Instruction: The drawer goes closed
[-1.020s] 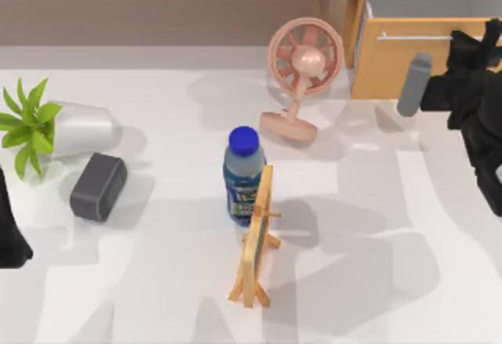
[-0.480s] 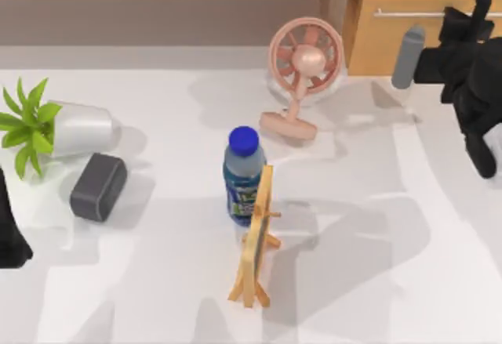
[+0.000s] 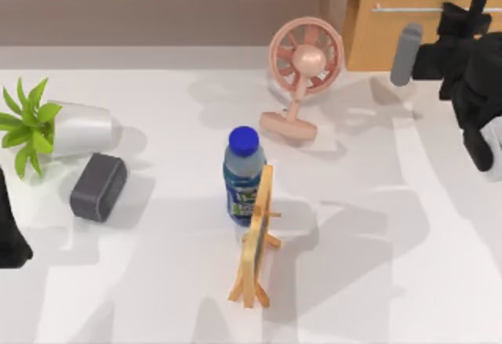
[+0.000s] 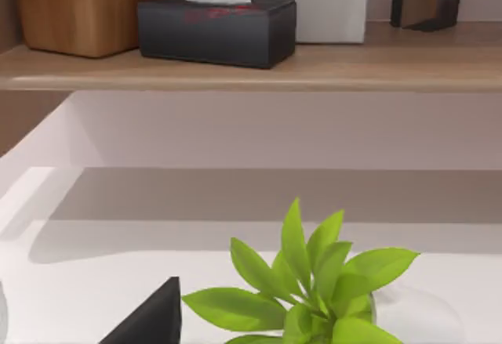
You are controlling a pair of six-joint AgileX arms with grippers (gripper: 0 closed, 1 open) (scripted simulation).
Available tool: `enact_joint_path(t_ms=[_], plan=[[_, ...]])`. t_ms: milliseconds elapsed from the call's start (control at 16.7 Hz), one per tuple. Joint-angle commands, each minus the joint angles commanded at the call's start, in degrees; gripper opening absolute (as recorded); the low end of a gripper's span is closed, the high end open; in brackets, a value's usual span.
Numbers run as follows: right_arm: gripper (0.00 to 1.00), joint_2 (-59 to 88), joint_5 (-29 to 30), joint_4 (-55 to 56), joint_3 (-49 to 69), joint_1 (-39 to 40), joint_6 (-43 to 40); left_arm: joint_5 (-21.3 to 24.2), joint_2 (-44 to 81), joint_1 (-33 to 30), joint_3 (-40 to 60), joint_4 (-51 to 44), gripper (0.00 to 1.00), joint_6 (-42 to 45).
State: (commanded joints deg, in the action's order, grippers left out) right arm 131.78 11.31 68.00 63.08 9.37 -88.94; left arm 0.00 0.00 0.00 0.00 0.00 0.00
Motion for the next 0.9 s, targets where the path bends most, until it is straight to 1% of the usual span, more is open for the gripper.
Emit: enact_joint_path(t_ms=[720,780,900], plan=[[0.98,0.00,0.00,0.00,0.00,0.00,0.00,0.00,0.00,0.00,0.00,0.00,1.00,0.00],[1.00,0.00,0.00,0.00,0.00,0.00,0.00,0.00,0.00,0.00,0.00,0.00,1.00,0.00],[1.00,0.00,0.00,0.00,0.00,0.00,0.00,0.00,0.00,0.00,0.00,0.00,1.00,0.00]])
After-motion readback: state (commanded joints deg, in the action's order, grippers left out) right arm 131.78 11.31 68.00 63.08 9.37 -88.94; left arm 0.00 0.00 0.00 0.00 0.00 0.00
